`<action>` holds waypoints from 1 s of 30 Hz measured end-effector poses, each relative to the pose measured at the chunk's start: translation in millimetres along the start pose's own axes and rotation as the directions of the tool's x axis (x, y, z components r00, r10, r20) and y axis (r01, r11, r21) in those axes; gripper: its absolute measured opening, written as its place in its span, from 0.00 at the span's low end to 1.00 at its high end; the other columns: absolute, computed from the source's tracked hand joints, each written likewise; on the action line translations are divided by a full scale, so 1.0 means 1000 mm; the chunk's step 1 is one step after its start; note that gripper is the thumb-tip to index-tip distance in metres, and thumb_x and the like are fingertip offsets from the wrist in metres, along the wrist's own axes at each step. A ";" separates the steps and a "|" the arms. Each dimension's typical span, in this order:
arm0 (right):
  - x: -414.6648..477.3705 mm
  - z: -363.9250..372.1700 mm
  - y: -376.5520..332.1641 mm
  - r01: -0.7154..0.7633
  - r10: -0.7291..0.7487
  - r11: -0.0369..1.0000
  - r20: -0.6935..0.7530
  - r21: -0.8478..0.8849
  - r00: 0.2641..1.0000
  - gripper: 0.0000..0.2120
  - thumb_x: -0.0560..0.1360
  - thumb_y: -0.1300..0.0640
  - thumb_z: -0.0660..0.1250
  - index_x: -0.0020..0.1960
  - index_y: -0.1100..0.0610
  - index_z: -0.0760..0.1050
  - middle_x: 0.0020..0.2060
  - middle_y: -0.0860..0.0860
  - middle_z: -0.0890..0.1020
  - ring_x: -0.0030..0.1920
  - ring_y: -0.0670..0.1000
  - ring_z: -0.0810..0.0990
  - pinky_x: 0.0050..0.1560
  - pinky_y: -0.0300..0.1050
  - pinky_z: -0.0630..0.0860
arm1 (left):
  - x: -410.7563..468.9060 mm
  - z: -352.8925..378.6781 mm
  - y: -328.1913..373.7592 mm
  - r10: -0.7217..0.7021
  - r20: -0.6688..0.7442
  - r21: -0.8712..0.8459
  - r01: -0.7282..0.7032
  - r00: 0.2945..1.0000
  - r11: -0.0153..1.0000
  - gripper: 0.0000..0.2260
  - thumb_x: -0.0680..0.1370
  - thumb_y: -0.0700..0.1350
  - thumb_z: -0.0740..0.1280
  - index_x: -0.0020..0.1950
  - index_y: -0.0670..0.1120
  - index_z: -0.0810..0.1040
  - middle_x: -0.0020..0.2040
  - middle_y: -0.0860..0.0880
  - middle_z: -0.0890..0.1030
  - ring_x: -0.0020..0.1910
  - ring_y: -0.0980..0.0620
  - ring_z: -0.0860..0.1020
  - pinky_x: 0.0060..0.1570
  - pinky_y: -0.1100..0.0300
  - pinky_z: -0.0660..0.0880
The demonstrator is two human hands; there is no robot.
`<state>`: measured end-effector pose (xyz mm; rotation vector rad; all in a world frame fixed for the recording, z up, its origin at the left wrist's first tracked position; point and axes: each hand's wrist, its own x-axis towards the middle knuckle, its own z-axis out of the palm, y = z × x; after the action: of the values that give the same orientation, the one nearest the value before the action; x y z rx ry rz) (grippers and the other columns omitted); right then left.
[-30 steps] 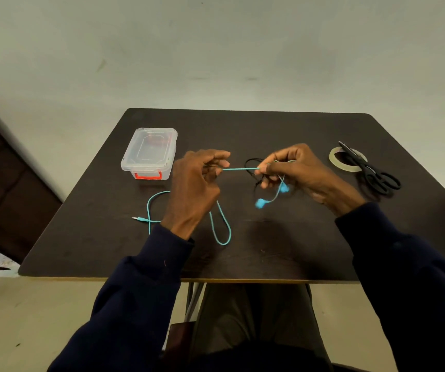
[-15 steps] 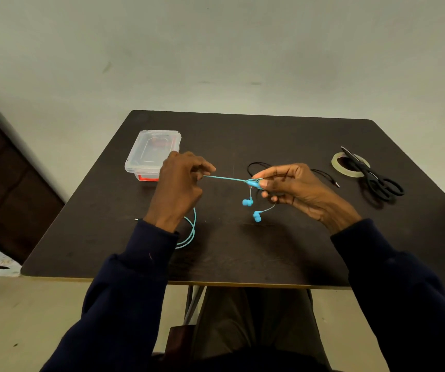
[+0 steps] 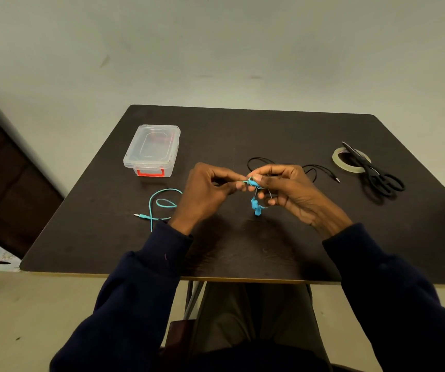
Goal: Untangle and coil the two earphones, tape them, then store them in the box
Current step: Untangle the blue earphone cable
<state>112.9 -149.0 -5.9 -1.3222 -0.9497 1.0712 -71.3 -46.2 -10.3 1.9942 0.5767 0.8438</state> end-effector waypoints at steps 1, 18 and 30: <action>-0.001 0.001 0.000 0.002 -0.002 1.000 0.024 0.018 1.000 0.13 0.76 0.60 0.72 0.57 0.65 0.82 0.48 0.62 0.85 0.37 0.51 0.81 0.31 0.38 0.76 | 0.000 0.001 -0.001 -0.025 -0.007 -0.012 0.025 1.000 1.000 0.06 0.74 0.40 0.76 0.51 0.45 0.87 0.43 0.53 0.87 0.42 0.56 0.85 0.45 0.63 0.81; -0.002 0.004 0.006 -0.048 0.013 0.984 0.202 0.169 0.979 0.10 0.77 0.60 0.69 0.57 0.61 0.79 0.41 0.57 0.79 0.37 0.51 0.76 0.31 0.38 0.74 | 0.000 -0.006 0.000 0.000 -0.006 -0.028 -0.001 1.000 1.000 0.05 0.74 0.40 0.77 0.49 0.45 0.88 0.38 0.52 0.86 0.35 0.56 0.82 0.39 0.60 0.79; -0.004 0.013 -0.001 0.155 -0.155 0.986 0.017 -0.067 0.988 0.16 0.72 0.60 0.63 0.54 0.69 0.80 0.42 0.62 0.83 0.38 0.55 0.80 0.33 0.44 0.76 | -0.001 -0.005 0.001 -0.097 -0.057 0.001 0.097 0.994 0.995 0.03 0.72 0.43 0.79 0.44 0.45 0.88 0.38 0.53 0.87 0.40 0.51 0.85 0.46 0.49 0.83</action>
<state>99.3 -149.3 -3.6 -1.2762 -1.0878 0.9348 -76.1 -44.8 -7.9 1.9344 0.7032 0.8427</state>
